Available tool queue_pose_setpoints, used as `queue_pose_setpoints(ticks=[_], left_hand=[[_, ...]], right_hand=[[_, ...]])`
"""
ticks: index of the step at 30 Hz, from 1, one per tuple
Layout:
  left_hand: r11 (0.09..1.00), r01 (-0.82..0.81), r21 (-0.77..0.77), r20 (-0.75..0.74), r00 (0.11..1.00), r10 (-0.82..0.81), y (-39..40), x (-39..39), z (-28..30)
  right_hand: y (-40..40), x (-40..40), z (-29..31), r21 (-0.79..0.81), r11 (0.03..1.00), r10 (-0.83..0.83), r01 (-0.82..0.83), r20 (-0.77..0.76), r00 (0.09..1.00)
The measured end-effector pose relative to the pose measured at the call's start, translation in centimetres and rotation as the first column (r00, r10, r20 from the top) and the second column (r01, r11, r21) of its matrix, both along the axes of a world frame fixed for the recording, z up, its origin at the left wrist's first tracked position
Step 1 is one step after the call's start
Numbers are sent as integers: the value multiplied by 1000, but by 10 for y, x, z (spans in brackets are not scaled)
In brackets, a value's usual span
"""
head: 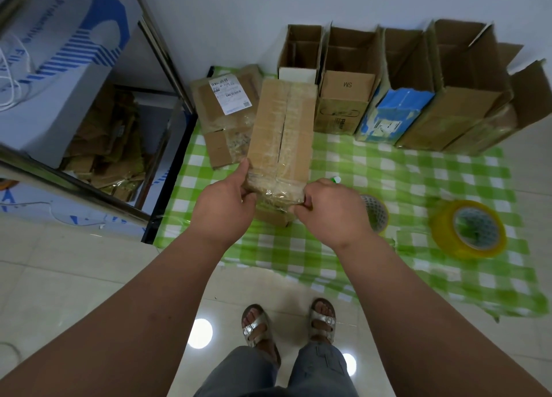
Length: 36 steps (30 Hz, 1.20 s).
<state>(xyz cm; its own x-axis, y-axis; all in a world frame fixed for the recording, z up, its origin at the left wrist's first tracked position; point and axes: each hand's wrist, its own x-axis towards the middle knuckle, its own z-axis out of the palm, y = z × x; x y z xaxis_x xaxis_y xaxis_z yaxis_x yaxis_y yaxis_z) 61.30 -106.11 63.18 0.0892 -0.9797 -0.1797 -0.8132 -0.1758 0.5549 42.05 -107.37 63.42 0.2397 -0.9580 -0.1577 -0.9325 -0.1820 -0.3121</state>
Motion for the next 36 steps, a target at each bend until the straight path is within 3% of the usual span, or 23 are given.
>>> queue_pose_setpoints(ticks=[6, 11, 15, 19, 22, 27, 31, 36], left_hand=[[971, -167, 170, -214, 956, 202, -1, -2, 4], [954, -296, 40, -285, 912, 295, -1, -6, 10], [939, -336, -77, -305, 904, 298, -15, -3, 15], [924, -381, 16, -289, 883, 369, -25, 4, 6], [903, -418, 97, -289, 856, 428, -27, 4, -3], [899, -408, 161, -370, 819, 438, -40, -4, -9], [870, -456, 188, -389, 779, 492, -43, -7, -16], [862, -476, 174, -379, 776, 505, -47, -7, -22]], right_hand=[[3, 5, 7, 124, 992, -25, 15, 79, 997], [8, 13, 19, 210, 977, -68, 17, 237, 969], [16, 27, 14, 211, 976, -139, 57, 402, 905], [24, 39, 0, 254, 967, -142, 16, 488, 861], [30, 43, -11, 359, 927, -305, 104, 565, 767], [31, 33, -26, 459, 856, -483, 240, 540, 689], [31, 26, -31, 536, 834, -437, 130, 499, 749], [37, 14, -32, 590, 807, -451, 25, 587, 672]])
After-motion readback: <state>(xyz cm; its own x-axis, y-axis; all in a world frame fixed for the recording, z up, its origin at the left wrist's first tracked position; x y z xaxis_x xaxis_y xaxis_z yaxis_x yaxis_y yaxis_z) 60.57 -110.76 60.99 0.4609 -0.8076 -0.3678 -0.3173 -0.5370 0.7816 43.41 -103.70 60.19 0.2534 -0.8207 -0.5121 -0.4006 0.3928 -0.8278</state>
